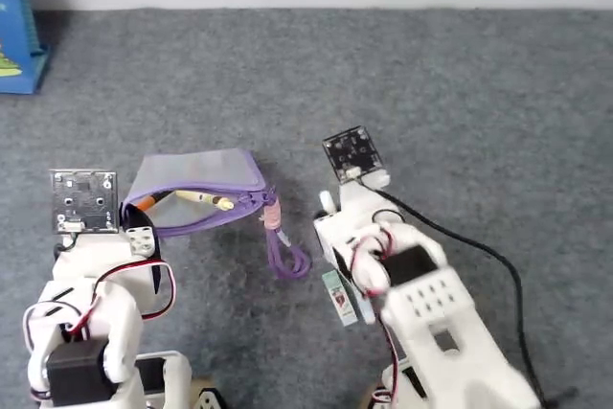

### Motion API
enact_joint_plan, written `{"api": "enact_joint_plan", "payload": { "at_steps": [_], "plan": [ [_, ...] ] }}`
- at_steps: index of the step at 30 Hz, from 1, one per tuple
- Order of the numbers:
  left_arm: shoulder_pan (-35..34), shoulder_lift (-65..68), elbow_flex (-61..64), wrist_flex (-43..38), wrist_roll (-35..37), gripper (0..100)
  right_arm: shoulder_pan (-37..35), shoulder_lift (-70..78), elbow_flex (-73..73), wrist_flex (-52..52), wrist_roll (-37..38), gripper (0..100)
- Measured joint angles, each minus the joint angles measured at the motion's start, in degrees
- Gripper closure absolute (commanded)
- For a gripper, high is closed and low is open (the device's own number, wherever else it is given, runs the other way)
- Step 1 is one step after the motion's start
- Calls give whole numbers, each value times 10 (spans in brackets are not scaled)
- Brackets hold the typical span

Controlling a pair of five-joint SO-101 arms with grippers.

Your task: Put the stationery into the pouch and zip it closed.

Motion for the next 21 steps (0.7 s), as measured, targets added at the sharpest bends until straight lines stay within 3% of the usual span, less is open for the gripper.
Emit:
{"api": "enact_joint_plan", "payload": {
  "at_steps": [11,21],
  "plan": [
    [0,0,0,0,0,988,-139,-285,0,33,0,992],
    [0,0,0,0,0,988,-231,-390,0,-106,0,992]
  ]
}}
